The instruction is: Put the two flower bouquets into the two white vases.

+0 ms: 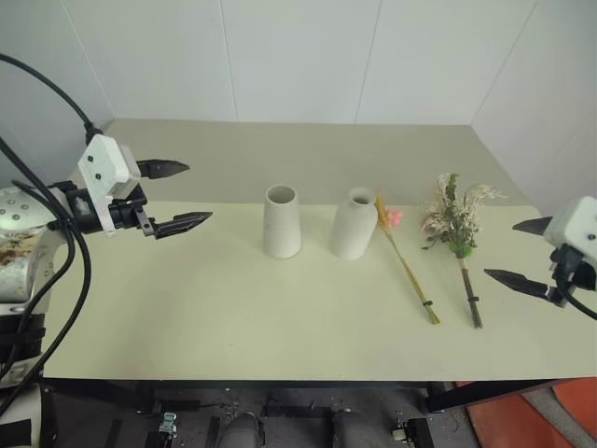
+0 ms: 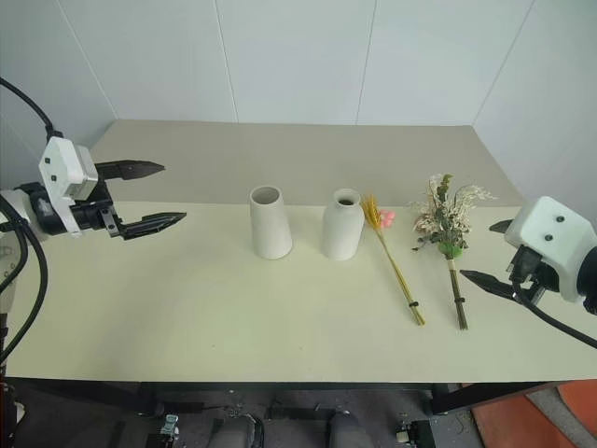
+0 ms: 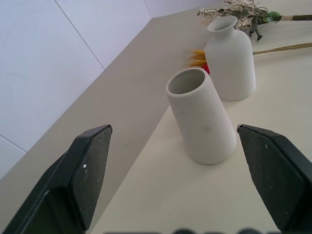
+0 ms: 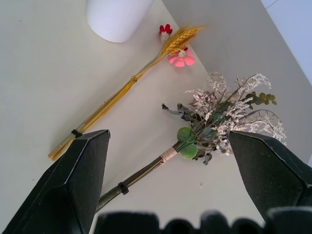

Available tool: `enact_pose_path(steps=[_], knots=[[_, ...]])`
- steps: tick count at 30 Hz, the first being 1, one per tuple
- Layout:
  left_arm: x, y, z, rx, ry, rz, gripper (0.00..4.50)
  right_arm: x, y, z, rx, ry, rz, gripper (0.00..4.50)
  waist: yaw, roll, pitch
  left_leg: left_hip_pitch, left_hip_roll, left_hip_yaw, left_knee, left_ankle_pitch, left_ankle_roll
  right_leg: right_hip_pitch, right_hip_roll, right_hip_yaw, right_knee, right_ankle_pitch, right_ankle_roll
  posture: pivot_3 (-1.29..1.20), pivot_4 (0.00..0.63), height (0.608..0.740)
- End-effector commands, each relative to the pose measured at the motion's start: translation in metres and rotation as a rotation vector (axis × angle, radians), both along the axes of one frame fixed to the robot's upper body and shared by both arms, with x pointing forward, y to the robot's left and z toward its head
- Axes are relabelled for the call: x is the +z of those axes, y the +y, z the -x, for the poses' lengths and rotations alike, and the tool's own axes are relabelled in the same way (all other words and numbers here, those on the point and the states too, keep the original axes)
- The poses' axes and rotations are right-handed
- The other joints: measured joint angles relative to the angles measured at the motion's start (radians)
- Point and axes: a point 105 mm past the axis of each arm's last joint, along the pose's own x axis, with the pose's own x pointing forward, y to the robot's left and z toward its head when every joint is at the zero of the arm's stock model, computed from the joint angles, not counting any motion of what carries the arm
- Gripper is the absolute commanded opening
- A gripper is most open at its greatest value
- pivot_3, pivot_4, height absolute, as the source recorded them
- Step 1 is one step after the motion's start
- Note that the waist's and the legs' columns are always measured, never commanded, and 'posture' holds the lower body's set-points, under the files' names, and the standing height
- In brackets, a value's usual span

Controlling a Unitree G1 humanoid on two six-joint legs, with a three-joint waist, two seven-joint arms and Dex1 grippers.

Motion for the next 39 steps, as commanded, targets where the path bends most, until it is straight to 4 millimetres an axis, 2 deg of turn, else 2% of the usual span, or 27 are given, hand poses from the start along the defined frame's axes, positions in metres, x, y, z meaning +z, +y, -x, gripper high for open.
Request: enact_pose_path(steps=[1, 10, 14, 19, 22, 27, 31, 39], knots=[[0.015, -0.002, 0.005, -0.012, -0.057, -0.02, 4.47, 0.014, -0.003, 0.002, -0.015, -0.059, 0.02, 4.5, 0.0, 0.0, 0.0, 0.0, 0.0, 0.0, 0.0, 0.0, 0.0, 0.0, 0.0, 0.0, 0.0, 0.0, 0.0, 0.0, 0.15, 0.74], [0.013, 0.0, 0.005, -0.006, -0.05, -0.022, 4.47, 0.014, -0.004, 0.001, -0.022, -0.061, 0.012, 4.5, 0.0, 0.0, 0.0, 0.0, 0.0, 0.0, 0.0, 0.0, 0.0, 0.0, 0.0, 0.0, 0.0, 0.0, 0.0, 0.0, 0.15, 0.74], [0.009, -0.003, 0.004, -0.013, -0.034, -0.052, 4.47, 0.02, -0.013, -0.01, -0.136, -0.047, -0.105, 4.5, -0.002, 0.0, 0.0, 0.0, 0.0, 0.0, 0.0, 0.0, 0.0, 0.0, 0.0, 0.0, 0.0, 0.0, 0.0, 0.0, 0.15, 0.74], [0.009, -0.024, 0.009, -0.114, -0.022, -0.088, 4.47, -0.009, -0.019, -0.034, -0.291, 0.105, -0.131, 4.5, -0.005, 0.0, 0.0, 0.001, 0.0, 0.0, 0.001, 0.0, 0.0, 0.001, 0.0, 0.0, 0.0, 0.0, 0.0, 0.0, 0.15, 0.74], [0.008, -0.041, 0.011, -0.183, -0.02, -0.114, 4.47, -0.027, -0.028, -0.056, -0.418, 0.161, -0.162, 4.5, -0.006, 0.0, 0.0, -0.001, 0.0, 0.0, 0.001, 0.0, 0.0, -0.001, 0.0, 0.001, 0.0, 0.0, 0.0, 0.0, 0.15, 0.74], [0.001, -0.062, 0.014, -0.259, -0.006, -0.152, 4.47, -0.037, -0.037, -0.089, -0.561, 0.179, -0.267, 4.5, -0.014, 0.0, 0.0, -0.002, -0.001, 0.0, 0.0, 0.0, 0.0, -0.002, 0.0, 0.001, 0.0, 0.0, 0.0, 0.0, 0.15, 0.74], [-0.001, -0.068, 0.015, -0.267, 0.001, -0.143, 4.47, -0.049, -0.044, -0.107, -0.664, 0.228, -0.354, 4.5, -0.023, 0.0, 0.0, -0.003, -0.001, 0.0, 0.0, 0.0, 0.0, -0.003, 0.0, 0.001, 0.0, 0.001, 0.0, 0.0, 0.15, 0.74], [-0.01, -0.064, 0.016, -0.25, 0.031, -0.143, 4.47, -0.067, -0.035, -0.123, -0.672, 0.332, -0.417, 4.5, -0.028, 0.0, 0.0, -0.002, -0.001, 0.0, 0.0, 0.0, 0.0, -0.002, 0.0, 0.001, 0.0, 0.001, 0.0, 0.0, 0.15, 0.74]])
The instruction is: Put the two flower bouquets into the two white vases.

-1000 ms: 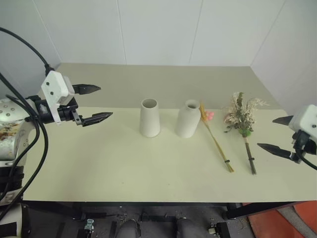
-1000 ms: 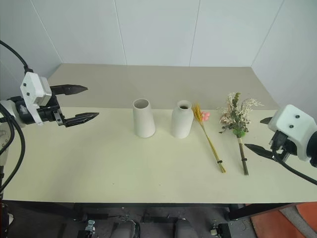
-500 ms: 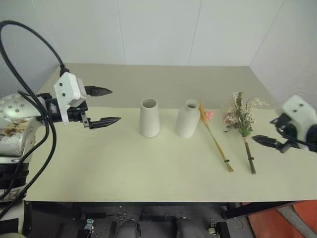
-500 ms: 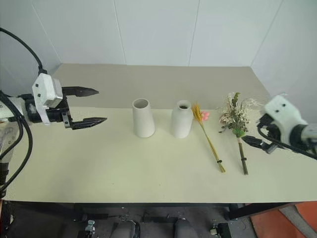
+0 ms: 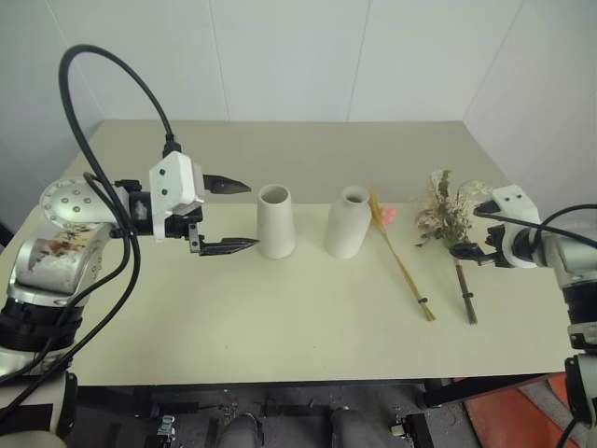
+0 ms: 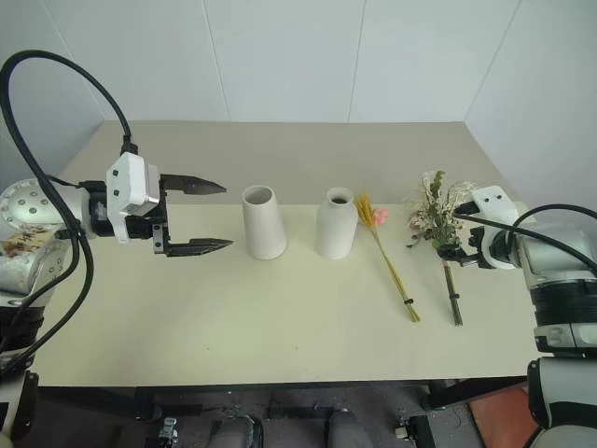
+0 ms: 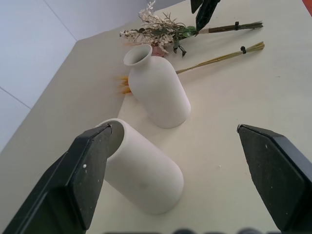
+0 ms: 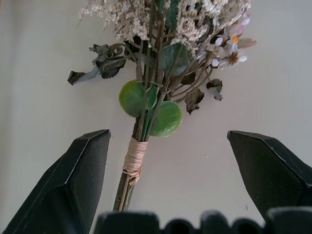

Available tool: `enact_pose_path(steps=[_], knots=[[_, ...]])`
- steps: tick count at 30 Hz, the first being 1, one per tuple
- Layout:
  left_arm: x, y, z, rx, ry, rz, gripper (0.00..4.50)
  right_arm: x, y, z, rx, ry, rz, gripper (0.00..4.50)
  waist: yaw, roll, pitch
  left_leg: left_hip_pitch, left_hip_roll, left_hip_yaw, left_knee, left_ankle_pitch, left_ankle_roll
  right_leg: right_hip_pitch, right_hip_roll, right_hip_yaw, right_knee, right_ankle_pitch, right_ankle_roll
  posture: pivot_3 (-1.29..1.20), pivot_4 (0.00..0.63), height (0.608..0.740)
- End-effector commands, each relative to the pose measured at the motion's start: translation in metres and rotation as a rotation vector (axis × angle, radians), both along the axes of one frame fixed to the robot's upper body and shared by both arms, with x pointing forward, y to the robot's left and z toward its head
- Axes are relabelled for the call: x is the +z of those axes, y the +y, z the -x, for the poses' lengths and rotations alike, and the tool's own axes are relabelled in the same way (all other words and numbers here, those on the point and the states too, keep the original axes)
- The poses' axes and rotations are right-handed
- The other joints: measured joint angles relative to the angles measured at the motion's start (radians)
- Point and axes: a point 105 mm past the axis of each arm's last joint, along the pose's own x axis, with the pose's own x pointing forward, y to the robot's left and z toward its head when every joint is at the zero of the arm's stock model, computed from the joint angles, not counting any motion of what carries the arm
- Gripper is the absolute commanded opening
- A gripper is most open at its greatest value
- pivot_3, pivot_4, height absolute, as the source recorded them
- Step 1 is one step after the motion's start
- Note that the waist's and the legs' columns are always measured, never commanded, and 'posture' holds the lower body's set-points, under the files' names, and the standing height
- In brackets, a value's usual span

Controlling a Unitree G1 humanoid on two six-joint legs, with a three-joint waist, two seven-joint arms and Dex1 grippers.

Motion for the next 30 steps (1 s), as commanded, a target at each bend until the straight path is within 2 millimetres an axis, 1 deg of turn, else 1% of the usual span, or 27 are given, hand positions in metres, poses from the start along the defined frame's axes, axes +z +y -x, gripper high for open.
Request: enact_pose_path(steps=[1, 4, 5, 9, 14, 15, 16, 18, 19, 21, 22, 23, 25, 26, 27, 30], knots=[[0.006, 0.001, 0.004, 0.007, -0.027, -0.003, 4.47, 0.007, 0.002, -0.006, 0.005, -0.014, -0.014, 4.5, 0.001, 0.0, 0.0, 0.0, 0.0, 0.0, 0.0, 0.0, 0.0, 0.0, 0.0, 0.0, 0.0, 0.0, 0.0, 0.0, 0.15, 0.74], [0.004, 0.002, 0.003, 0.014, -0.024, -0.003, 4.5, -0.002, 0.003, -0.009, 0.007, 0.026, -0.007, 3.91, 0.001, 0.0, 0.0, 0.0, 0.0, 0.0, 0.0, 0.0, 0.0, 0.0, 0.0, 0.0, 0.0, 0.0, 0.0, 0.0, 0.15, 0.74], [0.004, 0.002, 0.003, 0.016, -0.024, -0.003, 4.5, -0.005, 0.002, -0.009, 0.003, 0.034, -0.01, 3.59, 0.001, 0.0, 0.0, 0.0, 0.0, 0.0, 0.0, 0.0, 0.0, 0.0, 0.0, 0.0, 0.0, 0.0, 0.0, 0.0, 0.15, 0.74], [0.004, 0.006, 0.001, 0.042, -0.031, -0.003, 4.5, -0.008, 0.001, -0.011, -0.009, 0.044, -0.036, 2.17, 0.002, 0.0, 0.0, 0.0, 0.0, 0.0, 0.0, 0.0, 0.0, 0.0, 0.0, 0.0, 0.0, 0.0, 0.0, 0.0, 0.15, 0.74], [0.005, 0.021, -0.003, 0.104, -0.039, -0.018, 4.5, -0.011, 0.0, -0.013, -0.025, 0.047, -0.042, 0.4, 0.001, 0.0, 0.0, 0.0, 0.0, 0.0, 0.0, 0.0, 0.0, 0.0, 0.0, 0.0, 0.0, 0.0, 0.0, 0.0, 0.15, 0.74], [0.006, 0.024, -0.004, 0.116, -0.043, -0.022, 4.5, -0.01, 0.0, -0.014, -0.031, 0.042, -0.039, 0.22, 0.0, 0.0, 0.0, 0.0, 0.0, 0.0, 0.0, 0.0, 0.0, 0.0, 0.0, 0.0, 0.0, 0.0, 0.0, 0.0, 0.15, 0.74], [0.007, 0.026, -0.005, 0.124, -0.045, -0.024, 4.5, -0.01, -0.001, -0.014, -0.036, 0.039, -0.037, 0.22, 0.0, 0.0, 0.0, 0.0, 0.0, 0.0, 0.0, 0.0, 0.0, 0.0, 0.0, 0.0, 0.0, 0.0, 0.0, 0.0, 0.15, 0.74], [0.01, 0.031, -0.006, 0.142, -0.055, -0.022, 4.5, -0.003, -0.007, -0.018, -0.067, -0.017, 0.001, 0.22, 0.0, 0.0, 0.0, 0.0, 0.0, 0.0, 0.0, 0.0, 0.0, 0.0, 0.0, 0.0, 0.0, 0.0, 0.0, 0.0, 0.15, 0.74], [0.012, 0.033, -0.007, 0.152, -0.06, -0.017, 4.5, 0.007, -0.01, -0.022, -0.093, -0.075, 0.013, 0.22, 0.0, 0.0, 0.0, 0.0, 0.0, 0.0, 0.0, 0.0, 0.0, 0.0, 0.0, 0.0, 0.0, 0.0, 0.0, 0.0, 0.15, 0.74], [0.019, 0.042, -0.007, 0.175, -0.071, 0.019, 4.5, 0.039, -0.015, -0.029, -0.107, -0.256, 0.113, 0.22, 0.001, 0.001, 0.001, 0.0, 0.0, 0.0, 0.0, 0.0, 0.0, 0.0, 0.0, 0.0, 0.0, 0.0, 0.0, 0.0, 0.15, 0.74], [0.023, 0.048, -0.007, 0.19, -0.074, 0.051, 4.5, 0.062, -0.011, -0.033, -0.104, -0.379, 0.145, 0.22, 0.001, 0.002, 0.001, -0.001, 0.0, 0.0, 0.0, 0.0, 0.0, -0.001, 0.0, 0.0, 0.0, 0.0, 0.0, 0.0, 0.15, 0.74], [0.026, 0.053, -0.006, 0.199, -0.075, 0.072, 4.5, 0.077, -0.007, -0.033, -0.101, -0.458, 0.162, 0.22, 0.0, 0.003, 0.002, -0.002, 0.0, 0.0, 0.0, 0.0, 0.0, -0.002, 0.0, 0.0, 0.0, 0.0, 0.0, 0.0, 0.15, 0.74], [0.026, 0.069, -0.006, 0.249, -0.065, 0.073, 4.5, 0.125, 0.015, -0.032, -0.077, -0.718, 0.106, 0.22, -0.007, 0.004, 0.002, -0.003, 0.0, 0.0, -0.001, 0.0, 0.0, -0.004, 0.0, 0.0, 0.0, 0.0, 0.0, 0.0, 0.15, 0.74], [0.024, 0.075, -0.006, 0.269, -0.06, 0.063, 4.5, 0.14, 0.022, -0.029, -0.07, -0.798, 0.074, 0.22, -0.012, 0.004, 0.002, -0.002, 0.001, 0.0, -0.002, 0.0, 0.0, -0.004, 0.0, 0.0, 0.001, 0.0, 0.0, 0.0, 0.15, 0.74], [0.021, 0.083, -0.006, 0.297, -0.053, 0.043, 4.5, 0.157, 0.035, -0.024, -0.029, -0.896, 0.046, 0.22, -0.015, 0.004, 0.002, -0.002, 0.001, 0.0, -0.002, 0.0, 0.0, -0.004, 0.0, 0.0, 0.001, 0.0, 0.0, 0.0, 0.15, 0.74], [0.015, 0.099, -0.007, 0.351, -0.037, 0.027, 4.5, 0.195, 0.081, -0.013, 0.066, -1.128, -0.089, 0.22, -0.022, 0.004, 0.002, -0.001, 0.001, -0.002, -0.002, 0.0, 0.0, -0.003, 0.001, -0.001, 0.002, 0.0, 0.0, 0.0, 0.15, 0.74]])
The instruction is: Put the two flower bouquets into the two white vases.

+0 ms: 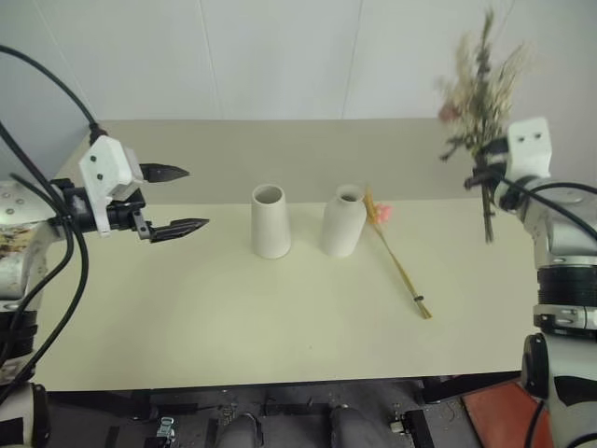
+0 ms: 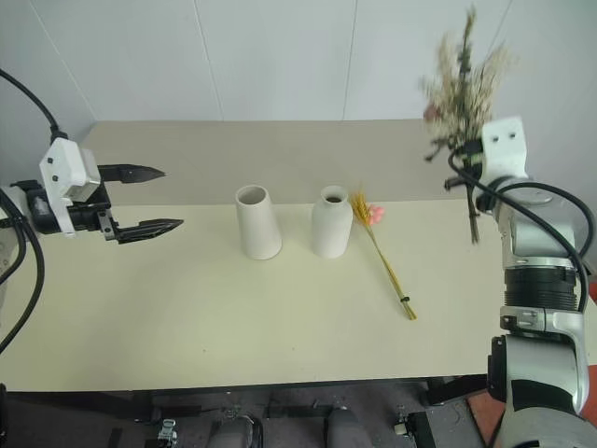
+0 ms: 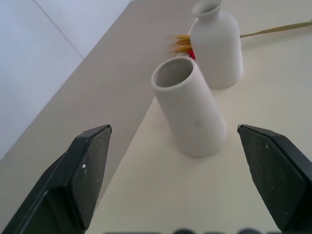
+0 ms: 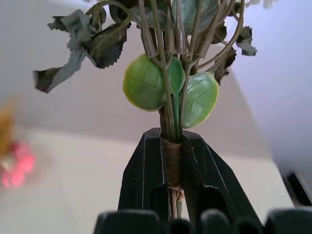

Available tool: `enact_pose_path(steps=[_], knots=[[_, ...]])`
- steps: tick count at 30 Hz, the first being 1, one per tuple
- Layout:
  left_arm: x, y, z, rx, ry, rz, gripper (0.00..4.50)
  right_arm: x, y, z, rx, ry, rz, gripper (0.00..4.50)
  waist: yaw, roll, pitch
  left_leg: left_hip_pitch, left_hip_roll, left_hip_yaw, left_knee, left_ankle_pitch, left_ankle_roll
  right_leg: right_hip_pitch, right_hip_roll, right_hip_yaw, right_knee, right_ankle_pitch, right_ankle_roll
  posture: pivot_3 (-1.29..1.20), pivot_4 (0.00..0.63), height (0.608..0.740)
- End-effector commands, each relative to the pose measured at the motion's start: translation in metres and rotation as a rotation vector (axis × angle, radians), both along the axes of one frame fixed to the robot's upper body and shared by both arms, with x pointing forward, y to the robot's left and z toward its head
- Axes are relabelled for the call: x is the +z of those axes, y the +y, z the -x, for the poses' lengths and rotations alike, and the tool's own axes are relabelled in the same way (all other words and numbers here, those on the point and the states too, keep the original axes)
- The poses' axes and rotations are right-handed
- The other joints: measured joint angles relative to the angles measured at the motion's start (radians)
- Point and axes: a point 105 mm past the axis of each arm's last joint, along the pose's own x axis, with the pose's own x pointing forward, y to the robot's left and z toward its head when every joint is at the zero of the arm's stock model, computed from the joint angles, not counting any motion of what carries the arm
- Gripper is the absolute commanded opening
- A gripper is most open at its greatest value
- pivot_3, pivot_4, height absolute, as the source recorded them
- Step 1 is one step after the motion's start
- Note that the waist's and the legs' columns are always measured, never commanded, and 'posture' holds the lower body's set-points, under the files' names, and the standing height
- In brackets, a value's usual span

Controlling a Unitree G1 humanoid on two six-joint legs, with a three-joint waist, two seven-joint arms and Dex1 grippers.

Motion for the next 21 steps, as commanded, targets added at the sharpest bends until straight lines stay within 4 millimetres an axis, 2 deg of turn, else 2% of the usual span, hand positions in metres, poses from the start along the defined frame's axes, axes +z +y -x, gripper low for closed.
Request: enact_pose_path(steps=[1, 3, 5, 7, 12, 21], knots=[[0.008, 0.015, 0.002, 0.043, -0.042, -0.007, 4.5, 0.066, 0.045, 0.021, 0.126, -0.325, -0.099, 0.22, -0.004, 0.0, 0.0, 0.0, 0.0, 0.0, 0.0, 0.0, 0.0, 0.0, 0.0, 0.0, 0.0, 0.0, 0.0, 0.0, 0.15, 0.74], [0.007, 0.017, 0.002, 0.051, -0.042, 0.01, 4.5, 0.076, 0.071, 0.025, 0.219, -0.382, -0.17, 0.22, -0.003, 0.0, 0.0, 0.0, 0.0, 0.0, 0.001, 0.0, 0.0, 0.0, 0.0, 0.0, 0.0, 0.001, -0.001, 0.0, 0.15, 0.74], [0.003, 0.021, 0.002, 0.068, -0.034, 0.02, 4.5, 0.086, 0.115, 0.034, 0.412, -0.458, -0.275, 0.22, 0.018, 0.0, 0.0, -0.001, 0.0, -0.002, 0.001, 0.0, 0.0, 0.0, 0.0, -0.002, 0.0, 0.001, -0.001, 0.0, 0.15, 0.74], [-0.001, 0.024, 0.003, 0.079, -0.029, 0.018, 4.5, 0.09, 0.145, 0.039, 0.526, -0.493, -0.347, 0.22, 0.013, 0.0, 0.0, -0.001, 0.0, -0.001, 0.0, 0.0, 0.0, 0.0, -0.001, -0.002, 0.0, 0.001, -0.001, 0.0, 0.15, 0.74], [-0.002, 0.024, 0.005, 0.087, -0.031, 0.015, 4.5, 0.09, 0.191, 0.037, 0.665, -0.503, -0.425, 0.22, 0.007, 0.001, 0.001, -0.001, 0.0, -0.002, 0.0, 0.0, 0.0, -0.001, 0.0, -0.002, 0.001, 0.002, -0.002, 0.0, 0.15, 0.74], [-0.005, 0.023, 0.013, 0.094, -0.029, 0.03, 4.5, 0.075, 0.241, 0.025, 0.809, -0.428, -0.539, 0.22, -0.001, 0.001, 0.001, 0.0, 0.0, -0.003, 0.0, 0.0, 0.0, -0.001, 0.0, -0.003, 0.001, 0.002, -0.002, 0.0, 0.15, 0.74]])
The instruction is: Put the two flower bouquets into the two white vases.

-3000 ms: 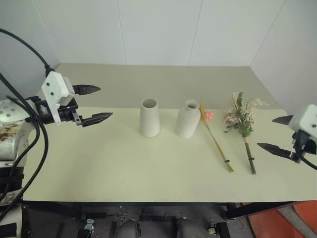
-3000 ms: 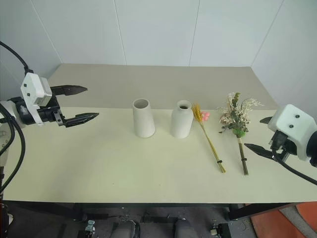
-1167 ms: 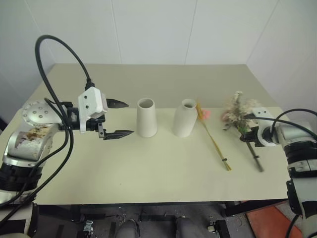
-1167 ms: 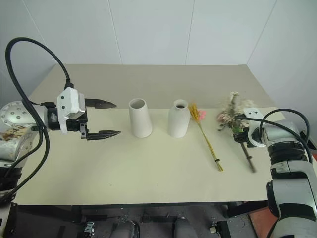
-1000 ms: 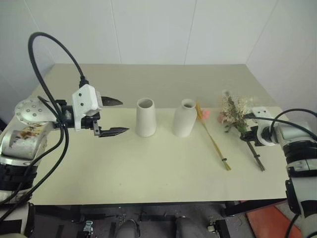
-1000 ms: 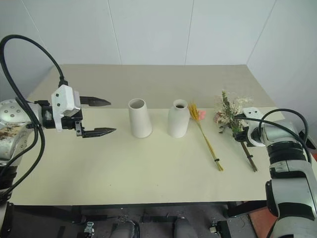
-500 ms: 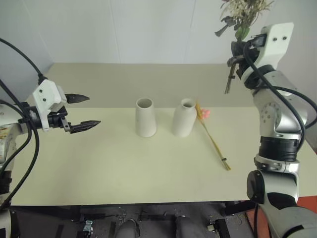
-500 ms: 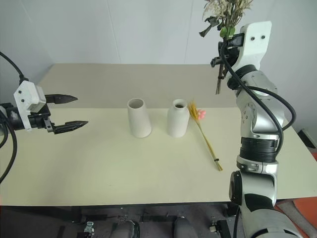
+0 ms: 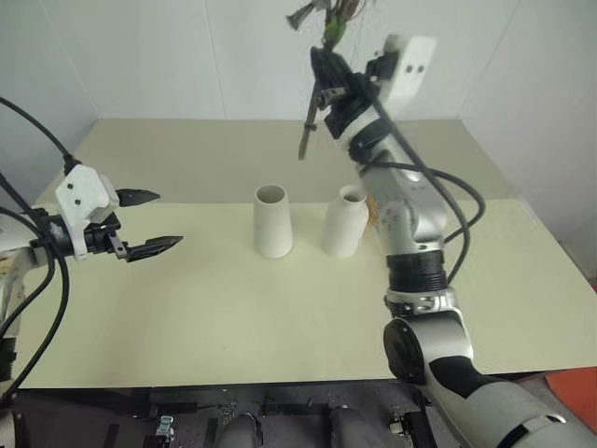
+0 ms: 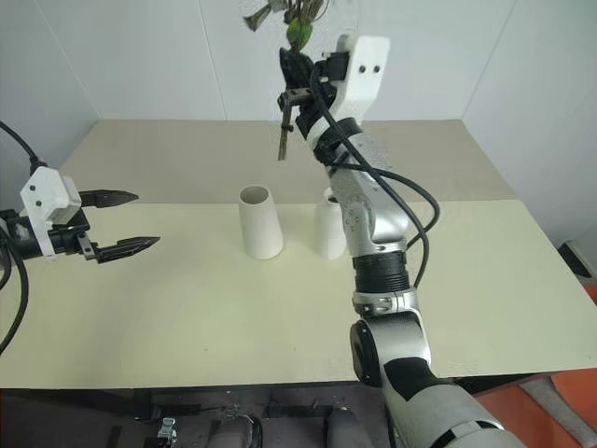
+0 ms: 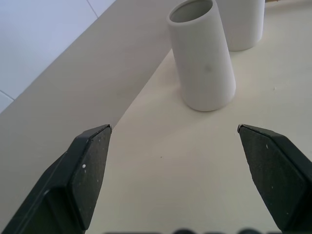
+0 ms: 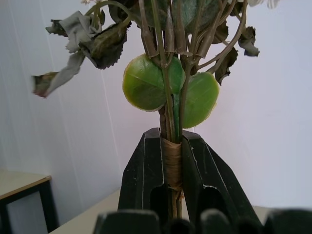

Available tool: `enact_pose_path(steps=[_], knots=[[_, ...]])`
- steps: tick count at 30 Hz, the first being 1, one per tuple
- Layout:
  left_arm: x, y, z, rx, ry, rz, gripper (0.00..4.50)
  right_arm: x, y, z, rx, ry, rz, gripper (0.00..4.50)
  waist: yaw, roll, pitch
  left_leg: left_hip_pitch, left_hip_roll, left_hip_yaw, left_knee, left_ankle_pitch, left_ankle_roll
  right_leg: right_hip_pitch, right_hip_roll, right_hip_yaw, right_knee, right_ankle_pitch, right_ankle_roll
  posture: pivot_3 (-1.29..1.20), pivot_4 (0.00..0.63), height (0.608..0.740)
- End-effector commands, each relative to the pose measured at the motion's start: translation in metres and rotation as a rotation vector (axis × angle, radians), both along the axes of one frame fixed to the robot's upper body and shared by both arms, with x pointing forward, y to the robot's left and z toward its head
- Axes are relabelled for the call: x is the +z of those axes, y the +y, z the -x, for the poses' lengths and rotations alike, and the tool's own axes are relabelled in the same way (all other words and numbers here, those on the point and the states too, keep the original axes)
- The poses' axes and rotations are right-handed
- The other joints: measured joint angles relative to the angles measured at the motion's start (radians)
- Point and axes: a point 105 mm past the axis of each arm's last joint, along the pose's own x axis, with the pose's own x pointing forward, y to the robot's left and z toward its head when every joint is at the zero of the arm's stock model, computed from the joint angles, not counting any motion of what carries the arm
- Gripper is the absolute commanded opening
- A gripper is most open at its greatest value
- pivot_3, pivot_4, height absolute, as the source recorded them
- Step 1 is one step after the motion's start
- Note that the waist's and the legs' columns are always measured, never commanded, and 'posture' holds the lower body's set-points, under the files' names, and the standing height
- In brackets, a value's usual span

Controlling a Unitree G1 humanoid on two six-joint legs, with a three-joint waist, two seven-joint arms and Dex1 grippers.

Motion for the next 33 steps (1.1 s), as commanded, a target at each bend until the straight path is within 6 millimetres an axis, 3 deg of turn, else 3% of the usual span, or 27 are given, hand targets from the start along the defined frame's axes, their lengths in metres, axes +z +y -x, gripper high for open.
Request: enact_pose_path(steps=[1, 13, 22, 28, 33], knots=[[0.015, 0.0, 0.005, 0.006, -0.059, -0.001, 4.5, 0.016, 0.019, 0.012, 0.07, -0.067, -0.029, 0.22, -0.001, 0.0, 0.0, 0.0, 0.0, 0.0, 0.0, 0.0, 0.0, 0.0, 0.0, 0.0, 0.0, 0.0, 0.0, 0.0, 0.15, 0.74], [0.021, 0.004, 0.009, 0.027, -0.068, -0.012, 4.5, -0.018, 0.049, 0.026, 0.167, -0.024, 0.019, 0.22, -0.001, 0.0, 0.0, 0.0, 0.0, -0.001, -0.001, 0.0, 0.0, 0.0, 0.0, 0.0, 0.0, 0.0, 0.0, 0.0, 0.15, 0.74], [0.024, 0.0, 0.006, 0.016, -0.074, -0.021, 4.5, -0.046, 0.053, 0.02, 0.145, -0.029, 0.065, 0.22, -0.002, 0.0, 0.0, 0.0, 0.0, -0.001, -0.001, 0.0, 0.0, -0.001, 0.0, 0.0, 0.0, 0.0, 0.0, 0.0, 0.15, 0.74], [0.024, -0.001, 0.006, 0.014, -0.074, -0.022, 4.5, -0.061, 0.057, 0.021, 0.157, -0.037, 0.109, 2.26, -0.002, 0.0, 0.0, 0.0, 0.0, -0.001, -0.001, 0.0, 0.0, -0.001, 0.001, 0.0, 0.0, 0.0, 0.0, 0.0, 0.15, 0.74], [0.025, -0.002, 0.005, 0.011, -0.075, -0.022, 4.5, -0.082, 0.065, 0.034, 0.213, -0.042, 0.25, 4.08, -0.002, 0.0, 0.0, 0.0, 0.0, -0.001, -0.001, 0.0, 0.0, -0.001, 0.001, 0.0, 0.0, 0.0, 0.0, 0.0, 0.15, 0.74]])
